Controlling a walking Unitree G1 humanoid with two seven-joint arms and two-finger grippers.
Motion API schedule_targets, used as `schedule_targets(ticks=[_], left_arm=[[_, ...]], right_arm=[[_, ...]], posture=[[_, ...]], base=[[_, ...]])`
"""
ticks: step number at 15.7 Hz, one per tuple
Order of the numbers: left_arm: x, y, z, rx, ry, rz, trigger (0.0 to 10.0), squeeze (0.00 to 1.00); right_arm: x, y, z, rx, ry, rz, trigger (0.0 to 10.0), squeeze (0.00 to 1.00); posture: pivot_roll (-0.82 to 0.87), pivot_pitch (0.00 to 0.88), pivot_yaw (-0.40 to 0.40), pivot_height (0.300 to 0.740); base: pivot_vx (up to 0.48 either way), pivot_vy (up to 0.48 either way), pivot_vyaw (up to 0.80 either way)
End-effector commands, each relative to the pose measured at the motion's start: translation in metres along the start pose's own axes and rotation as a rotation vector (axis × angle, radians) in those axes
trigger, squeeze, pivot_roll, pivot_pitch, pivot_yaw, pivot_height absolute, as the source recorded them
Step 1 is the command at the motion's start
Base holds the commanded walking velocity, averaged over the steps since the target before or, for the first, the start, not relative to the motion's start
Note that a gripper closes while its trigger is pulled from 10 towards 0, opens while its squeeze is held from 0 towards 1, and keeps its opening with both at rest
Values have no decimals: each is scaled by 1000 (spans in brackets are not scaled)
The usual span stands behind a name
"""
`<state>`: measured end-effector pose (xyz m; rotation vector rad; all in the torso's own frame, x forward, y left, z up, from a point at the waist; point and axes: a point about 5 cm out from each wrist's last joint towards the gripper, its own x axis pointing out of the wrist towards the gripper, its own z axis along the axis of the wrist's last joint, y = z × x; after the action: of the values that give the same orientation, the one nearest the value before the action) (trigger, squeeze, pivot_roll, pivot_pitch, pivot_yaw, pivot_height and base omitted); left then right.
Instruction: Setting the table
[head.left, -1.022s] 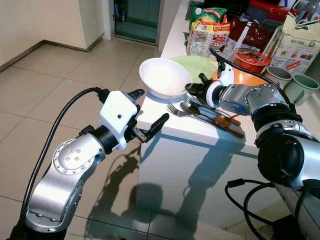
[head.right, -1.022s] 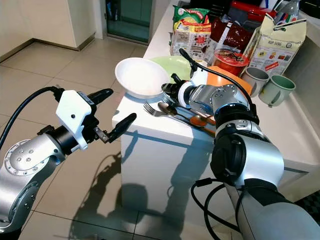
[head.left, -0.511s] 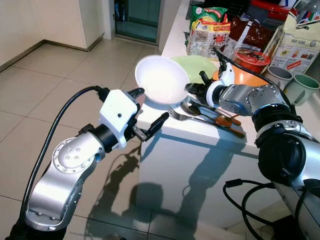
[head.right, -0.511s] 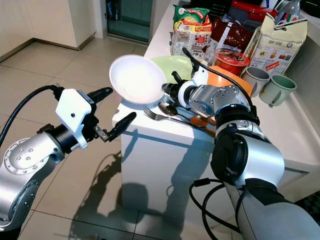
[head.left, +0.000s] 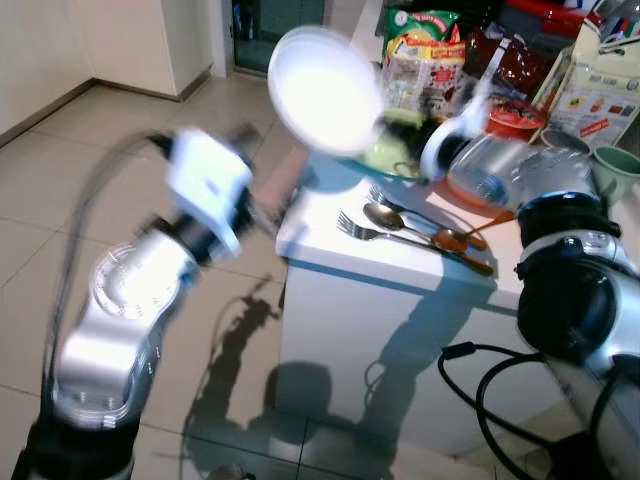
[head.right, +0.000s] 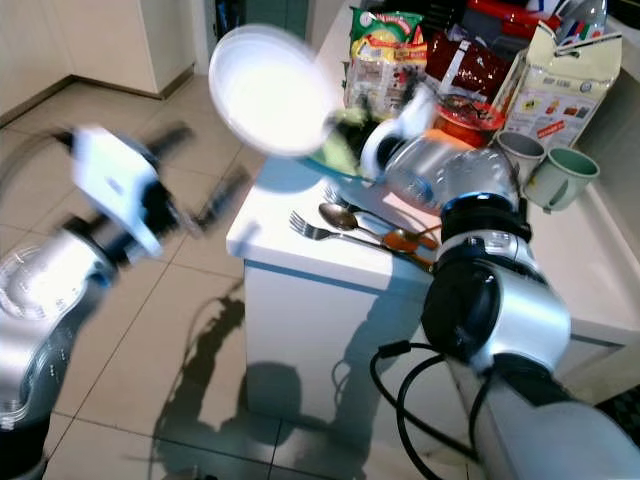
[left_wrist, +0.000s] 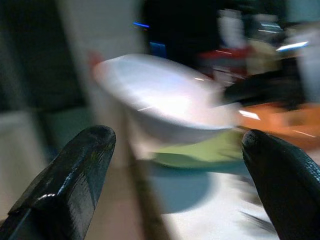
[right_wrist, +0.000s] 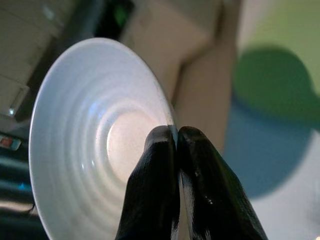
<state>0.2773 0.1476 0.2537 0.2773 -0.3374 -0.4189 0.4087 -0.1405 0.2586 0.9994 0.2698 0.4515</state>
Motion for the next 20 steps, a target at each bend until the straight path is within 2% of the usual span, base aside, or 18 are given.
schedule_targets(ticks=[1,2,4,6,10,11,12,13,14,15,16,17,20], left_arm=[[0,15,-2,21,8,114,10000,0],[-1,27,-5,45,26,190,10000,0],[-3,35,-8,50,42,248,10000,0],[0,33,-10,47,37,255,10000,0],[7,25,-12,7,21,264,10000,0],[7,24,-13,2,25,264,10000,0],[5,22,-17,-12,42,284,10000,0],[4,19,-22,-50,79,304,10000,0],[5,17,-24,-53,84,311,10000,0],[5,10,-28,-13,98,283,10000,0],[5,8,-29,-6,101,274,10000,0],[4,4,-32,2,113,266,10000,0],[3,-7,-38,-12,124,229,10000,0]], right_arm=[[-9,11,19,-75,-129,64,0,0],[-16,15,23,-99,-192,88,0,0],[-30,20,22,-210,-266,132,0,0],[-44,23,16,-346,-337,160,0,0],[-72,24,9,-550,-498,169,0,0],[-74,23,8,-569,-508,160,0,0],[-80,22,3,-608,-518,138,4118,0],[-87,17,-4,-616,-525,83,10000,0],[-90,15,-9,-602,-530,60,10000,0],[-95,8,-21,-626,-510,21,10000,0],[-95,7,-24,-640,-505,17,10000,0],[-98,6,-32,-734,-479,-3,10000,0],[-104,6,-41,-695,-484,-20,10000,0]], posture=[[52,0,-98,740],[53,0,-96,740],[54,0,-86,740],[49,0,-75,740],[38,0,-57,740],[32,0,-52,740],[23,0,-48,740],[20,0,-47,740],[17,0,-47,740],[13,0,-47,740],[13,0,-47,740],[9,0,-45,740],[-2,0,-47,740]], base=[[0,0,0],[0,0,0],[0,0,0],[0,0,0],[0,0,0],[0,0,0],[0,0,0],[0,0,0],[0,0,0],[0,0,0],[0,0,0],[0,0,0],[0,0,0]])
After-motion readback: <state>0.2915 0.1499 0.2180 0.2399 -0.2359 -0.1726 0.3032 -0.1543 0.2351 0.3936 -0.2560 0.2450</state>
